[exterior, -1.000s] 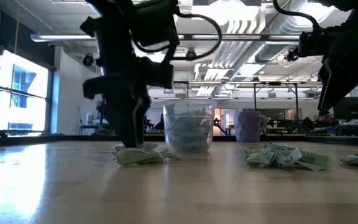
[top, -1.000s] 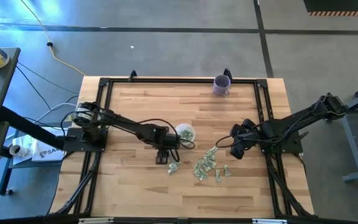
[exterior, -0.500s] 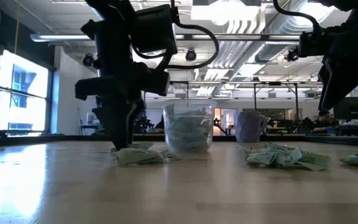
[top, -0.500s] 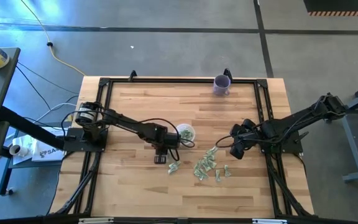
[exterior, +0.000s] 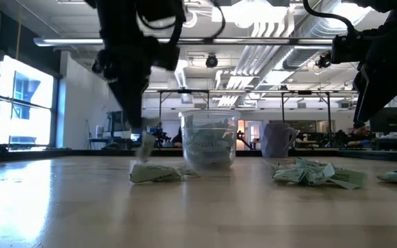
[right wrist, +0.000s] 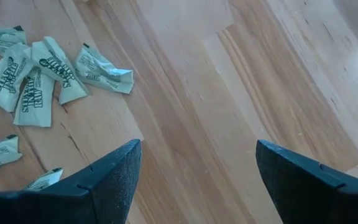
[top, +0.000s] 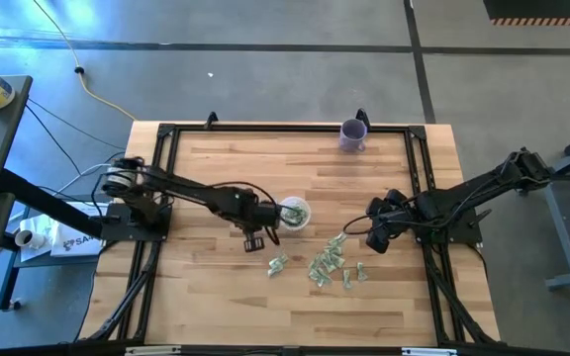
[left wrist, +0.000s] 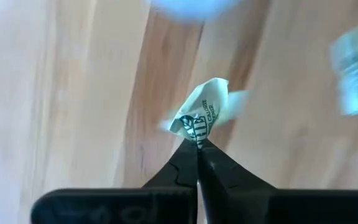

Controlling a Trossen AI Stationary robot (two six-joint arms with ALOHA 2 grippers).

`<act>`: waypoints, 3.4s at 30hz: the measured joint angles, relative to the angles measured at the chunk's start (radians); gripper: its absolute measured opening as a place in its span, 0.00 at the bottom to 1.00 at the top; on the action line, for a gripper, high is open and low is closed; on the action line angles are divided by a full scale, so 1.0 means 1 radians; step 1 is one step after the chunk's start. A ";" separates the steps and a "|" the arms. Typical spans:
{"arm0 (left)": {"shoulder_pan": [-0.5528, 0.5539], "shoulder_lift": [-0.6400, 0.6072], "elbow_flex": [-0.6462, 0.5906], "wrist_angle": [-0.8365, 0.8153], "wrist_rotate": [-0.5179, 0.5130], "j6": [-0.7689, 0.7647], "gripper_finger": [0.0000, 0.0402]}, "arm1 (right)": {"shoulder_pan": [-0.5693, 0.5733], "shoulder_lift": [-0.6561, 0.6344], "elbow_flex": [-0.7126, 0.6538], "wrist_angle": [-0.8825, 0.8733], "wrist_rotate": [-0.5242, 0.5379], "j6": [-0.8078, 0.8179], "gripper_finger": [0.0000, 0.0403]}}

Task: Pick and place Stevia / Truvia into bins
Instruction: Put the green stevia packet into the transparent bin

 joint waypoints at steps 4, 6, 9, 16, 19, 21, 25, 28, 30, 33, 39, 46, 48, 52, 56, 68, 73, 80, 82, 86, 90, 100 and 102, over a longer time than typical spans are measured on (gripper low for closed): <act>0.000 -0.058 0.039 0.027 0.024 0.009 0.07 | 0.000 0.000 0.000 0.000 0.018 -0.011 0.76; 0.000 -0.062 0.058 -0.002 0.017 0.009 0.06 | 0.000 0.000 0.000 0.000 0.021 -0.023 0.76; 0.000 -0.061 0.098 -0.010 -0.004 0.001 0.06 | 0.000 0.000 0.000 0.003 0.020 -0.026 0.76; 0.062 -0.040 0.192 0.250 0.000 0.122 0.06 | 0.000 0.000 0.000 0.003 0.023 -0.028 0.76; 0.138 0.014 0.192 0.286 0.084 0.145 0.06 | 0.000 0.000 -0.001 0.004 0.023 -0.028 0.76; 0.178 0.047 0.191 0.286 0.118 0.141 0.07 | 0.000 0.000 -0.001 0.004 0.020 -0.021 0.76; 0.212 0.106 0.191 0.283 0.220 0.131 0.17 | 0.000 0.000 -0.001 0.006 0.009 -0.001 0.76; 0.209 0.130 0.191 0.296 0.237 0.089 0.28 | 0.000 0.000 -0.001 0.008 0.001 0.001 0.76; 0.202 0.131 0.191 0.282 0.235 0.086 0.36 | 0.000 0.000 -0.001 0.008 0.000 0.001 0.76; 0.199 0.121 0.191 0.267 0.216 0.067 0.45 | 0.000 0.000 -0.001 0.008 0.000 0.001 0.76; 0.200 -0.011 0.247 -0.015 0.145 -0.033 0.54 | 0.000 0.000 -0.001 0.000 0.000 0.000 0.76; 0.268 -0.039 0.171 -0.193 0.058 -0.169 0.52 | -0.023 0.000 -0.001 -0.017 0.017 -0.009 0.76; 0.278 -0.019 0.122 -0.119 0.075 -0.184 0.52 | -0.043 0.000 -0.001 -0.018 0.018 -0.016 0.76; 0.279 0.034 0.048 -0.015 0.120 -0.213 0.54 | -0.084 0.000 -0.001 -0.018 0.016 -0.049 0.76; 0.282 0.096 0.026 0.010 0.141 -0.250 0.59 | -0.114 0.000 -0.001 -0.022 -0.010 -0.084 0.76; 0.281 0.197 0.032 0.162 0.167 -0.278 0.64 | -0.151 0.000 -0.001 -0.026 -0.055 -0.115 0.76; 0.283 0.215 0.033 0.138 0.153 -0.220 0.48 | -0.152 0.000 -0.001 -0.032 -0.061 -0.115 0.76; 0.301 0.208 0.043 0.107 0.149 -0.192 0.22 | -0.152 0.000 0.000 -0.034 -0.061 -0.107 0.76; 0.301 0.209 0.050 0.102 0.158 -0.192 0.17 | -0.152 0.000 0.000 -0.035 -0.060 -0.108 0.76; 0.301 0.209 0.058 0.099 0.159 -0.160 0.10 | -0.152 0.000 0.000 -0.035 -0.059 -0.106 0.76; 0.300 0.209 0.058 0.093 0.153 -0.128 0.05 | -0.152 0.000 0.000 -0.035 -0.058 -0.090 0.76; 0.281 0.015 0.209 0.037 0.252 -0.012 0.05 | -0.152 0.000 0.000 -0.049 -0.060 -0.093 0.76; 0.240 -0.003 0.246 0.040 0.302 -0.010 0.05 | -0.152 0.000 0.000 -0.049 -0.058 -0.103 0.76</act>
